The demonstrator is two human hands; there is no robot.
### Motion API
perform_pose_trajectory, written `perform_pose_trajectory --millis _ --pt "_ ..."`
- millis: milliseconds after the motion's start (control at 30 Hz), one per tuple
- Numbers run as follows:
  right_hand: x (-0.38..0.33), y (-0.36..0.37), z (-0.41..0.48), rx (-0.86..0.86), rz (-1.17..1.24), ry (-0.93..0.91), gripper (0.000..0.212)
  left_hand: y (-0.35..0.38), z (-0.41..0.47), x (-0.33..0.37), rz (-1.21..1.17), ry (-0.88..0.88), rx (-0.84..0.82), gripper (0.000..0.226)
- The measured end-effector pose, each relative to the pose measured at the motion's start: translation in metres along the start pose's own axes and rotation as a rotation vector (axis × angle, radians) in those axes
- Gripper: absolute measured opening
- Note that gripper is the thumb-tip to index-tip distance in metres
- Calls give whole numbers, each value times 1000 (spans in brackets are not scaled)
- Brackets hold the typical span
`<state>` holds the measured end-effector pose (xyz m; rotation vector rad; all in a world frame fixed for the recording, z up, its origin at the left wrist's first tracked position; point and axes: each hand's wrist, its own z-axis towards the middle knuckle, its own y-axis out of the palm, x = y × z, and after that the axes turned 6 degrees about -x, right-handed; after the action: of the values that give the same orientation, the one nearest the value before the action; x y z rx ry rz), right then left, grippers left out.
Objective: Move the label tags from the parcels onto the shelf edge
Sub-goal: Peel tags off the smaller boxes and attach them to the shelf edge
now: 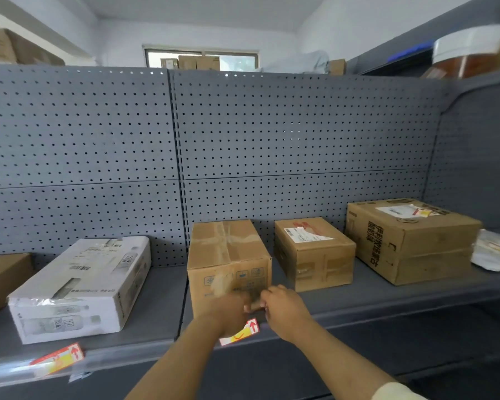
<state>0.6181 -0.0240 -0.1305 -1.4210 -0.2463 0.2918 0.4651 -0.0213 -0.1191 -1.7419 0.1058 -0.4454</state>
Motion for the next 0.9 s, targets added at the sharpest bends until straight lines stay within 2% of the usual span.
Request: perform_pose_trajectory --millis 167,433,633,800,900 --pt "37 -10 -16 -20 4 101 28 -1 27 45 105 93 -33 34" --pt "121 -20 -54 19 52 254 29 4 66 117 95 135 -47 40" --pt "200 -28 -76 28 17 282 32 8 109 183 37 149 37 38" --pt "272 -44 -96 27 -8 314 31 1 139 252 195 177 93 29" --pt "307 -47 -106 32 0 336 30 2 151 285 193 214 87 24"
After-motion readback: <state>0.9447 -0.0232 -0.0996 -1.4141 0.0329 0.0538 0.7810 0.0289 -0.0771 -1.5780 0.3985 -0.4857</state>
